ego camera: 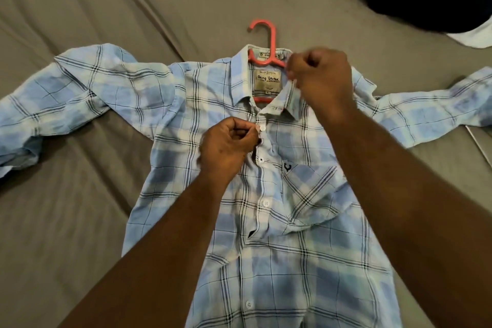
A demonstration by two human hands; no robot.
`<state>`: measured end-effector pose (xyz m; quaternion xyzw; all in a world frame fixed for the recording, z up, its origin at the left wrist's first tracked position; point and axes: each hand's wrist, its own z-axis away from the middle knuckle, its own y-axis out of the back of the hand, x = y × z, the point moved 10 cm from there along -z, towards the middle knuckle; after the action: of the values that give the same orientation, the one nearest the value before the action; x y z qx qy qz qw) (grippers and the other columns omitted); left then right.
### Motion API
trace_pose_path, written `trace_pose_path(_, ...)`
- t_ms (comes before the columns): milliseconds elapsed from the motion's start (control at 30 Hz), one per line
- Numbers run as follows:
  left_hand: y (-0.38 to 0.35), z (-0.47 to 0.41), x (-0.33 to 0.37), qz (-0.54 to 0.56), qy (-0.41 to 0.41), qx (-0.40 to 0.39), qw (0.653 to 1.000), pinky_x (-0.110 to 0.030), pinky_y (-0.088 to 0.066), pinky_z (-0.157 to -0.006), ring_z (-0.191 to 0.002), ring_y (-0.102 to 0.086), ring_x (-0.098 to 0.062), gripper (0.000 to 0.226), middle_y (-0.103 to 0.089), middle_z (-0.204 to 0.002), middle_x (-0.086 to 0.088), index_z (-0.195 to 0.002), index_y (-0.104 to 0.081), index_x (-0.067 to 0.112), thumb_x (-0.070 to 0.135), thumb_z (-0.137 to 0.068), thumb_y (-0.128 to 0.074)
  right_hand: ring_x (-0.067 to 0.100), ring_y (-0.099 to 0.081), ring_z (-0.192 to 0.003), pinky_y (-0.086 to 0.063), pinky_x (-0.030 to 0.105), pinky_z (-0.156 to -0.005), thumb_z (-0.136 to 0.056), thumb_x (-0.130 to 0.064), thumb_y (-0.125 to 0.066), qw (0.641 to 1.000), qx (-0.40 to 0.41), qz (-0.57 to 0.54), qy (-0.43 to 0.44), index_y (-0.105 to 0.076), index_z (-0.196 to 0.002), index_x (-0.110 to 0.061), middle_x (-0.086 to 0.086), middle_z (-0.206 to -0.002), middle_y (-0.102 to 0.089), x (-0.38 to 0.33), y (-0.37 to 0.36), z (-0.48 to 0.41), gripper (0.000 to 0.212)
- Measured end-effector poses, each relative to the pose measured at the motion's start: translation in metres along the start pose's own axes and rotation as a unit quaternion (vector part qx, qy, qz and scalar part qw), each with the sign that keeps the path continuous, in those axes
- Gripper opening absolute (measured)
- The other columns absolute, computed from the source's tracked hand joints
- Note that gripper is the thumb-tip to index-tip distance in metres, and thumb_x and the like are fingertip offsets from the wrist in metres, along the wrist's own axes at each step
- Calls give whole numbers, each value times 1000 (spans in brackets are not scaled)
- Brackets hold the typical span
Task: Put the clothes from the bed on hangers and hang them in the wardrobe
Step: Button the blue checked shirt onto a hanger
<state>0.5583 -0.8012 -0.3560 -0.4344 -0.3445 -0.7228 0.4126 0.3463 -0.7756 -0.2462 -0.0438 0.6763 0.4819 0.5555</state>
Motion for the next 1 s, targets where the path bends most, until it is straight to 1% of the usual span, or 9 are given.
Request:
trace_pose_path(133, -1, -4, -5, -35, -13, -4, 999, -30, -60, -70, -72, -73, -6, 11, -76, -79, 9, -86, -72, 26, 35, -86, -79, 26, -62, -116, -47, 36, -102, -86, -47, -57, 976, -60, 211, 15, -73, -113, -16, 8, -119, -70, 2, -41, -83, 45)
trace_pose_path(233, 1, -4, -6, -63, -32, -1, 997, -34, -62, -76, -75, -73, -6, 14, -75, -80, 13, -86, -71, 30, 42, -86, -77, 30, -63, -101, -49, 36, -84, -86, -57, -59, 956, -132, 263, 18, -72, -103, -13, 12, -103, -69, 6, -74, -100, 50)
trace_pose_path(333, 3, -1, -3, -72, -46, 3, 996, -31, -61, -75, -75, -72, -4, 14, -74, -80, 14, -87, -71, 29, 43, -87, -76, 22, -58, -80, -39, 28, -63, -92, -40, -67, 962, -161, 217, 32, -70, -91, -10, 5, -75, -60, 2, -85, -95, 30)
trace_pose_path(500, 1, 11, 1, -90, -36, -3, 995, -22, -55, -71, -77, -69, -2, 11, -73, -81, 13, -89, -67, 28, 37, -90, -73, 18, -65, -87, -57, 37, -85, -91, -30, -71, 992, -90, 54, 76, -69, -89, -17, 1, -89, -68, -32, -49, -81, 13)
trace_pose_path(600, -4, 32, 16, -76, -29, -11, 997, -15, -50, -66, -72, -64, -1, 7, -69, -78, 12, -88, -66, 23, 21, -90, -73, 9, -61, -80, -56, 35, -82, -91, -35, -69, 988, -60, 13, 138, -68, -85, -23, -13, -79, -63, -75, -9, -56, 14)
trace_pose_path(667, -8, 49, 42, -59, -49, -21, 997, -26, -56, -71, -74, -67, -7, 12, -70, -77, 9, -84, -65, 23, 15, -87, -73, 8, -62, -73, -59, 41, -77, -91, -38, -70, 987, -35, -17, 158, -71, -82, -22, -11, -73, -65, -103, 27, -42, 18)
trace_pose_path(733, -9, 65, 84, -52, -75, -28, 995, -32, -60, -74, -76, -71, -13, 11, -72, -75, 5, -83, -65, 22, 15, -85, -74, 10, -64, -68, -60, 46, -74, -90, -38, -71, 987, -14, -50, 153, -74, -80, -19, -4, -72, -69, -134, 70, -31, 22)
trace_pose_path(867, -3, 104, 195, -116, -165, -44, 978, -20, -55, -73, -77, -69, -6, 7, -73, -82, 7, -90, -67, 16, 19, -87, -73, 13, -70, -69, -63, 45, -75, -89, -37, -76, 982, 1, -92, 163, -78, -80, -24, 2, -77, -76, -218, 158, -1, 16)
trace_pose_path(1000, 8, 152, 324, -221, -276, -66, 933, -28, -53, -64, -68, -62, -5, 29, -67, -73, 9, -84, -65, 23, 51, -92, -65, 21, -74, -75, -63, 45, -79, -88, -31, -78, 976, 11, -106, 190, -80, -87, -17, 3, -80, -77, -312, 247, 36, 14)
